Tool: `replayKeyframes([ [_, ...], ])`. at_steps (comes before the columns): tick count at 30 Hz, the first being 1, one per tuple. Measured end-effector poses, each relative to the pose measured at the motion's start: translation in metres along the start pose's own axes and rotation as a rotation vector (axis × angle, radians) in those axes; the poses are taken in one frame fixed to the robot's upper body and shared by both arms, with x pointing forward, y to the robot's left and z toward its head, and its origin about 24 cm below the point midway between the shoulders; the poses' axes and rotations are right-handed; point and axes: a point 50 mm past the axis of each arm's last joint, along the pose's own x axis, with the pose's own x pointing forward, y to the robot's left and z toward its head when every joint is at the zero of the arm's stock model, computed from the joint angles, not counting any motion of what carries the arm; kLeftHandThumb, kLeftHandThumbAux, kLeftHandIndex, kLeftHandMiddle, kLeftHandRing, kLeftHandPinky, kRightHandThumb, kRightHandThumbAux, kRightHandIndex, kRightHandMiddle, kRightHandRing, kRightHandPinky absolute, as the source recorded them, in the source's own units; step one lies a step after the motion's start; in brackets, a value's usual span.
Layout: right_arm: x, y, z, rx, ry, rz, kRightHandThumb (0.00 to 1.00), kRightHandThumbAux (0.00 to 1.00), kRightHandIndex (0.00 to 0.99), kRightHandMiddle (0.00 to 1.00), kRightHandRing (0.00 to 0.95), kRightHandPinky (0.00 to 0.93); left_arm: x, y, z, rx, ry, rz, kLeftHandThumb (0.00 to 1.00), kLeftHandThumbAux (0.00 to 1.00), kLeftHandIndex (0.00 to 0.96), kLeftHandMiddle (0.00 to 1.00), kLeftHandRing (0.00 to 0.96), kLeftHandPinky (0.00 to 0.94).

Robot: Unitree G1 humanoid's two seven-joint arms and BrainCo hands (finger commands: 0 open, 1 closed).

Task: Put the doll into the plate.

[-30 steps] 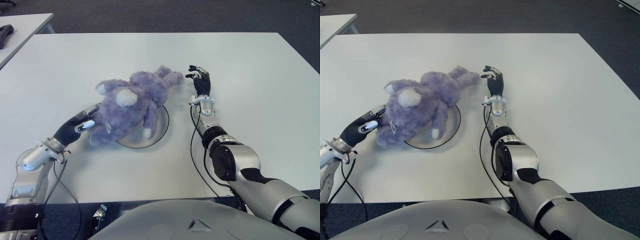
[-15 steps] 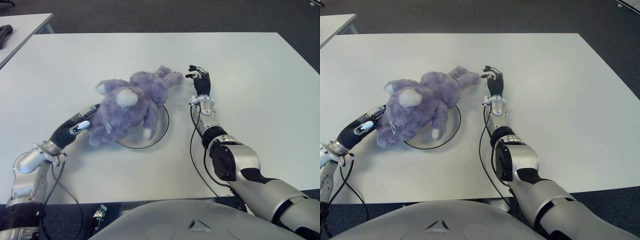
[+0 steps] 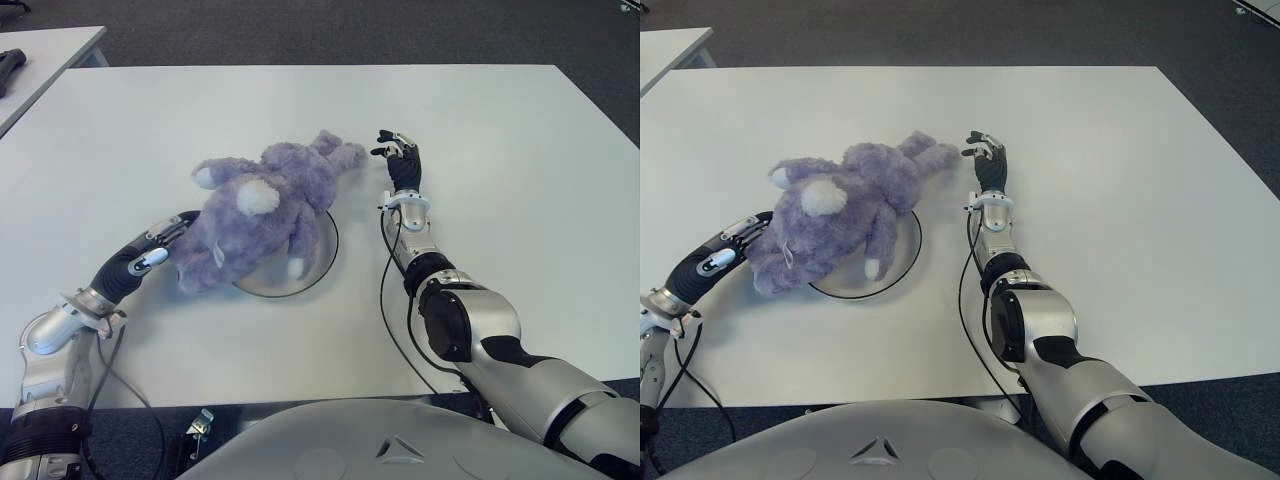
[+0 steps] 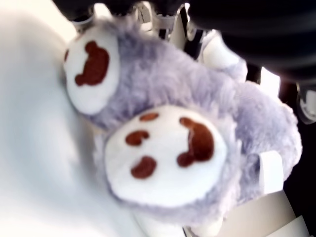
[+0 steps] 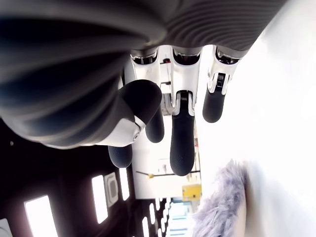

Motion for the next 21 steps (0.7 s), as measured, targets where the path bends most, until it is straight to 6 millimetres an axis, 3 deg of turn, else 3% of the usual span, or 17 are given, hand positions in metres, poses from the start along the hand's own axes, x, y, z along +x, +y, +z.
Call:
replayKeyframes([
  [13, 0.000, 0.000, 0.000, 0.001, 0.000, 0.000, 0.955, 0.674, 0.434, 0.245, 0.461, 0.265, -0.005, 0.007, -0.001, 0.003, -0.071, 0.121, 0.055, 0.264, 0.000, 0.000, 0.000, 0.000],
  [16, 0.000, 0.000, 0.000, 0.000, 0.000, 0.000, 0.955, 0.674, 0.433, 0.243, 0.461, 0.181, -0.008, 0.008, -0.003, -0.014, -0.082, 0.151, 0.067, 0.253, 0.000, 0.000, 0.000, 0.000],
  [21, 0.000, 0.000, 0.000, 0.000, 0.000, 0.000, 0.955, 0.674, 0.433, 0.242, 0.461, 0.202, -0.012, 0.012, -0.006, -0.067, -0.104, 0.207, 0.079, 0.235, 0.000, 0.000, 0.000, 0.000],
])
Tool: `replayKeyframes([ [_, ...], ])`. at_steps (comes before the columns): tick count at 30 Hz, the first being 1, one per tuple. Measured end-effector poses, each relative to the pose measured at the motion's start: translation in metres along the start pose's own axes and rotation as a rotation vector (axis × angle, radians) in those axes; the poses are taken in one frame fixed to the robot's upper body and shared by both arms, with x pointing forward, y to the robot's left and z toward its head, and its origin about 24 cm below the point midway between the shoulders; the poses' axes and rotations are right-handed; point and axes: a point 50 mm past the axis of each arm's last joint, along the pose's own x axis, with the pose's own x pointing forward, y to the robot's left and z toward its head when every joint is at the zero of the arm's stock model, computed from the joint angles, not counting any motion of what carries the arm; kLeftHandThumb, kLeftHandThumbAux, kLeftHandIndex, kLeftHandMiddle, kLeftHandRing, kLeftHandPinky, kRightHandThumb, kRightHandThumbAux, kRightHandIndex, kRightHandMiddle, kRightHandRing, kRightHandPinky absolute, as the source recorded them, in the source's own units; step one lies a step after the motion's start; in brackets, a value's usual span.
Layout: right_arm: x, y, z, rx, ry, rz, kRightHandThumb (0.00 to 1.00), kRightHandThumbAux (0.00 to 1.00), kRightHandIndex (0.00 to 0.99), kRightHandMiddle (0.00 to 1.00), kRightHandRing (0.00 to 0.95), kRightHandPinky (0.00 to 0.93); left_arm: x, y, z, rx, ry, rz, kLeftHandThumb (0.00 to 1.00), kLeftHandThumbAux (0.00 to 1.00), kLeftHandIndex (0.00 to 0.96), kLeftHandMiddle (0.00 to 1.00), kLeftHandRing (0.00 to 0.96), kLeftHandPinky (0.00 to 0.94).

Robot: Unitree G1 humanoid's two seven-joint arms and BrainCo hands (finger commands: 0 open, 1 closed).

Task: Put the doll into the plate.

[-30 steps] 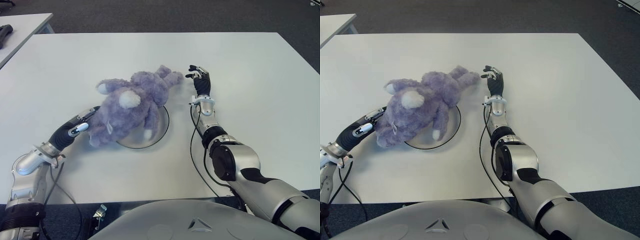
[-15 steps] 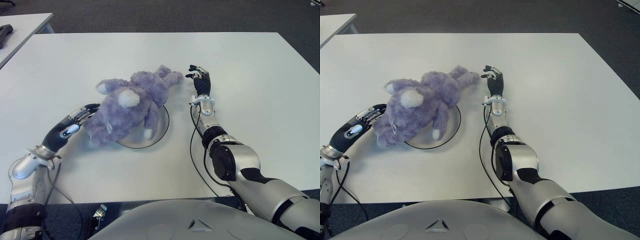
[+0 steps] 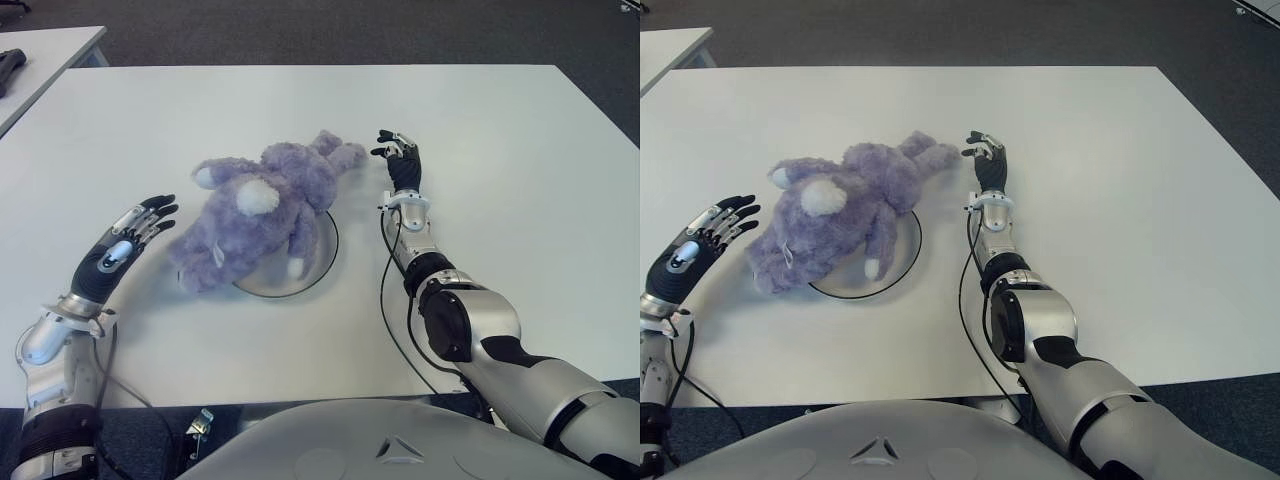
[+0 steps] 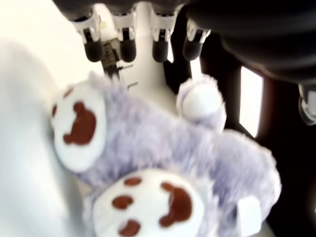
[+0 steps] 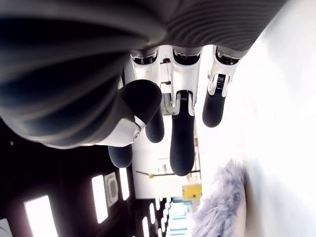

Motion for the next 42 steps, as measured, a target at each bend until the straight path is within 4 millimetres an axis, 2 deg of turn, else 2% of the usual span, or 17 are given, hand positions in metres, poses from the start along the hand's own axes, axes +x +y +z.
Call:
replayKeyframes([
  [5, 0.000, 0.000, 0.000, 0.000, 0.000, 0.000, 0.955, 0.674, 0.433, 0.245, 0.460, 0.199, -0.002, 0.008, -0.002, -0.044, -0.010, 0.056, 0.095, 0.231, 0.000, 0.000, 0.000, 0.000],
  [9, 0.000, 0.000, 0.000, 0.001, 0.000, -0.001, 0.955, 0.674, 0.433, 0.244, 0.461, 0.193, -0.001, 0.015, -0.003, -0.071, -0.029, 0.108, 0.110, 0.272, 0.000, 0.000, 0.000, 0.000],
  [13, 0.000, 0.000, 0.000, 0.002, 0.001, -0.003, 0.956, 0.673, 0.434, 0.248, 0.461, 0.234, 0.004, 0.027, -0.006, -0.099, -0.050, 0.185, 0.090, 0.329, 0.000, 0.000, 0.000, 0.000],
  [20, 0.000, 0.000, 0.000, 0.002, 0.001, -0.003, 0.955, 0.673, 0.434, 0.246, 0.461, 0.206, 0.025, 0.039, -0.014, -0.128, -0.070, 0.329, 0.020, 0.434, 0.000, 0.000, 0.000, 0.000],
  [30, 0.000, 0.000, 0.000, 0.002, 0.002, 0.001, 0.955, 0.674, 0.433, 0.249, 0.461, 0.154, 0.061, 0.036, -0.025, -0.086, -0.009, 0.459, 0.000, 0.492, 0.000, 0.000, 0.000, 0.000],
  [32, 0.000, 0.000, 0.000, 0.002, 0.002, 0.001, 0.955, 0.674, 0.434, 0.255, 0.461, 0.212, 0.068, 0.035, -0.028, -0.088, 0.014, 0.480, 0.000, 0.509, 0.000, 0.000, 0.000, 0.000],
  [42, 0.000, 0.000, 0.000, 0.000, 0.001, 0.000, 0.956, 0.674, 0.434, 0.251, 0.461, 0.253, 0.098, 0.032, -0.046, -0.187, 0.129, 0.574, 0.000, 0.530, 0.000, 0.000, 0.000, 0.000],
])
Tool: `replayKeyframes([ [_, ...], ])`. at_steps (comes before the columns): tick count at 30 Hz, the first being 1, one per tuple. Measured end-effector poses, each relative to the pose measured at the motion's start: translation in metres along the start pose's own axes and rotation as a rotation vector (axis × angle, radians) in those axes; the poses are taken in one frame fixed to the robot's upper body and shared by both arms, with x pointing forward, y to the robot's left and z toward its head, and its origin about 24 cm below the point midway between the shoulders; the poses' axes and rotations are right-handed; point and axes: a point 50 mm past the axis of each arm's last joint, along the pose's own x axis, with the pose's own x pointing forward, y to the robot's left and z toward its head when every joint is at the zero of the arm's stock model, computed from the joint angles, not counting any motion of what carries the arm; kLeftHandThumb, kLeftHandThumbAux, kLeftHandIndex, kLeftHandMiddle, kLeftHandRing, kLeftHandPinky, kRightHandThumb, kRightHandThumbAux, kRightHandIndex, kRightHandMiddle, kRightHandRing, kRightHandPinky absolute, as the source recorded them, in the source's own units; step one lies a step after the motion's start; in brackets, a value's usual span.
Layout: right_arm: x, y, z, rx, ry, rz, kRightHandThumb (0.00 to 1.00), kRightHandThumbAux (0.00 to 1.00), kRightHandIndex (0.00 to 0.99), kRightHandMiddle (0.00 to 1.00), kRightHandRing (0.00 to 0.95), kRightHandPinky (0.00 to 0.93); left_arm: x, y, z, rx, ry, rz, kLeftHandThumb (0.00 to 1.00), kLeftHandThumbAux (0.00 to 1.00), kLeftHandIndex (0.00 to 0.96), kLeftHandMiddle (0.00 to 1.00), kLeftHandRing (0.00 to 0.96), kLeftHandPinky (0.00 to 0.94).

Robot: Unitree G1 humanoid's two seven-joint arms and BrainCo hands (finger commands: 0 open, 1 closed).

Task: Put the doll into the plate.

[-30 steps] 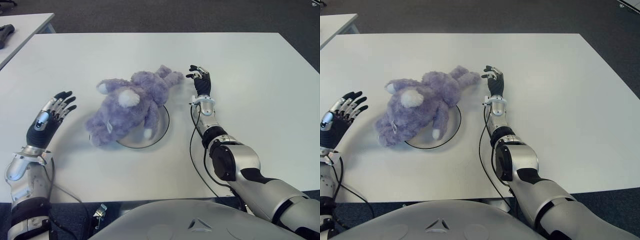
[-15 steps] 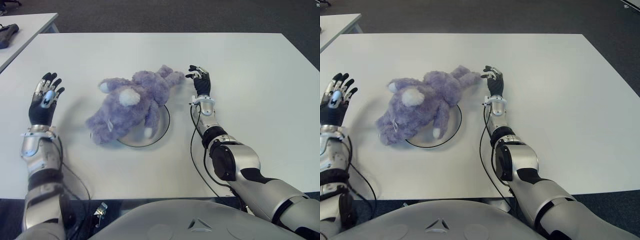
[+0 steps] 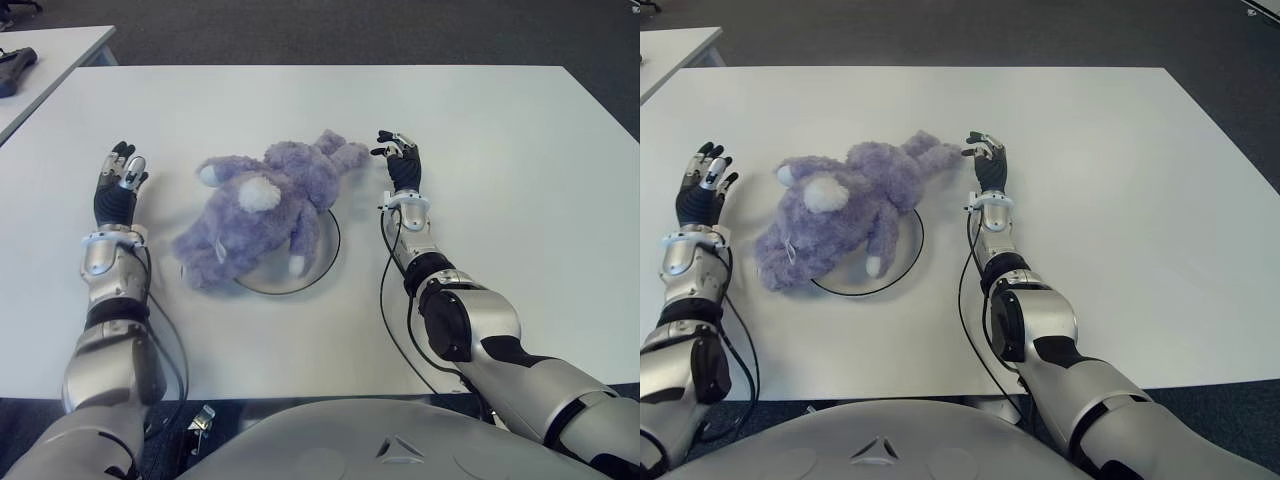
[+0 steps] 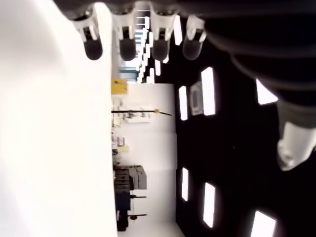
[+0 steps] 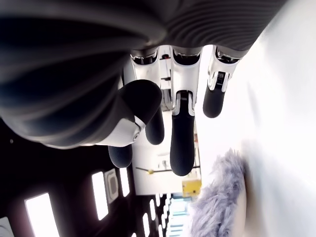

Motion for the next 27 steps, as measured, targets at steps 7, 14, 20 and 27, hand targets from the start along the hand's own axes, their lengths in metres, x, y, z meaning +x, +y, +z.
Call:
replayKeyframes([
  [7, 0.000, 0.000, 0.000, -0.001, -0.001, -0.004, 0.956, 0.674, 0.434, 0.252, 0.461, 0.296, 0.009, -0.014, -0.002, -0.019, 0.016, 0.006, 0.000, 0.543, 0.000, 0.000, 0.000, 0.000],
  [14, 0.000, 0.000, 0.000, -0.001, -0.002, -0.006, 1.000, 0.696, 0.433, 0.249, 0.497, 0.343, 0.016, -0.028, -0.004, -0.018, 0.039, 0.004, 0.000, 0.552, 0.000, 0.000, 0.000, 0.000],
  [20, 0.000, 0.000, 0.000, -0.001, -0.002, -0.007, 1.000, 0.695, 0.434, 0.248, 0.495, 0.349, 0.017, -0.038, -0.007, -0.009, 0.059, -0.025, 0.000, 0.540, 0.000, 0.000, 0.000, 0.000],
  [27, 0.000, 0.000, 0.000, -0.001, -0.002, -0.007, 1.000, 0.695, 0.434, 0.246, 0.496, 0.346, 0.018, -0.052, -0.011, 0.007, 0.068, -0.069, 0.000, 0.524, 0.000, 0.000, 0.000, 0.000],
])
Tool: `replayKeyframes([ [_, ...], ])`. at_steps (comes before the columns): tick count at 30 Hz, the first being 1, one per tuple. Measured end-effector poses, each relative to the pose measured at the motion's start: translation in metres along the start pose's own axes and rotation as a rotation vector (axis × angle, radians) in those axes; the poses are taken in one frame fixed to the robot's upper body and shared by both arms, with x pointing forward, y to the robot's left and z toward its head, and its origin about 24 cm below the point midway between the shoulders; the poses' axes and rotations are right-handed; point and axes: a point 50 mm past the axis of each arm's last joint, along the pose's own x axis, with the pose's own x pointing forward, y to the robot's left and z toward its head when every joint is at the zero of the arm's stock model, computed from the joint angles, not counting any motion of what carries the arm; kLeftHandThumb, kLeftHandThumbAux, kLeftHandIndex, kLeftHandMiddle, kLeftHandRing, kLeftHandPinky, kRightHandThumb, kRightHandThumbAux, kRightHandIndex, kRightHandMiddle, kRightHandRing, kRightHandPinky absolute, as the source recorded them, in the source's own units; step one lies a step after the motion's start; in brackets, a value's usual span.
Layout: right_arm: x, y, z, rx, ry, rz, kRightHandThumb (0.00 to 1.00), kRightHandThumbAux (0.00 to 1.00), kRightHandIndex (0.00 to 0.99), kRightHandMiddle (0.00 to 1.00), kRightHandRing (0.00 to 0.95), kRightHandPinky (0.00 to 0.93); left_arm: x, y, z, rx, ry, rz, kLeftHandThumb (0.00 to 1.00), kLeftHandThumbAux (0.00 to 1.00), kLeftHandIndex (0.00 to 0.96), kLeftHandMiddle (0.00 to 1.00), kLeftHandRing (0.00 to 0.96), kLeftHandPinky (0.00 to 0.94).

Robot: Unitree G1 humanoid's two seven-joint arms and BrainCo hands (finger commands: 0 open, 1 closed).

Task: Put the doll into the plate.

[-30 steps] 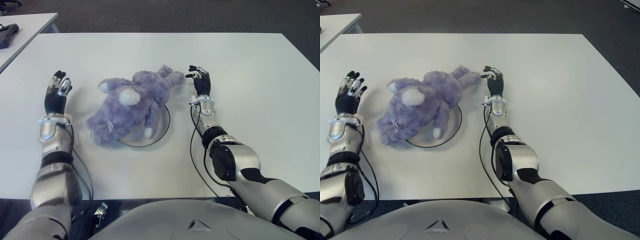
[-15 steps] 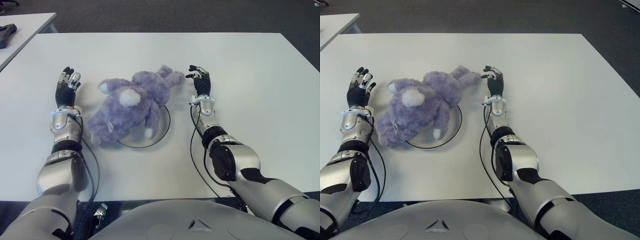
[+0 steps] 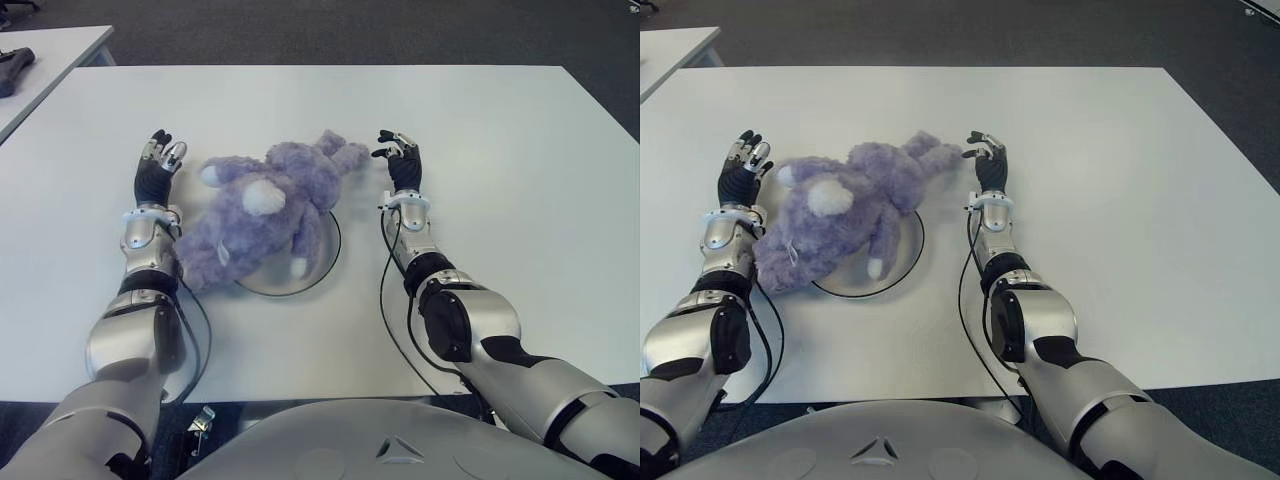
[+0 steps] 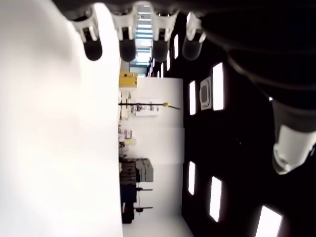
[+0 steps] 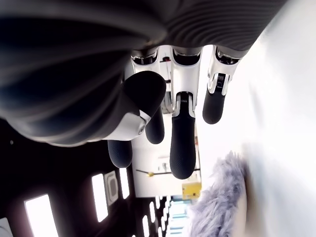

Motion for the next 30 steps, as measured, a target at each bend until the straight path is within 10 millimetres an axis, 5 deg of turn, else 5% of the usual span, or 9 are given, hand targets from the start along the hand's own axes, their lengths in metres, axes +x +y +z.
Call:
replayKeyframes([
  [30, 0.000, 0.000, 0.000, 0.005, 0.002, 0.004, 1.000, 0.688, 0.433, 0.261, 0.460, 0.405, -0.002, -0.023, -0.008, 0.119, 0.010, -0.082, 0.000, 0.456, 0.000, 0.000, 0.000, 0.000],
])
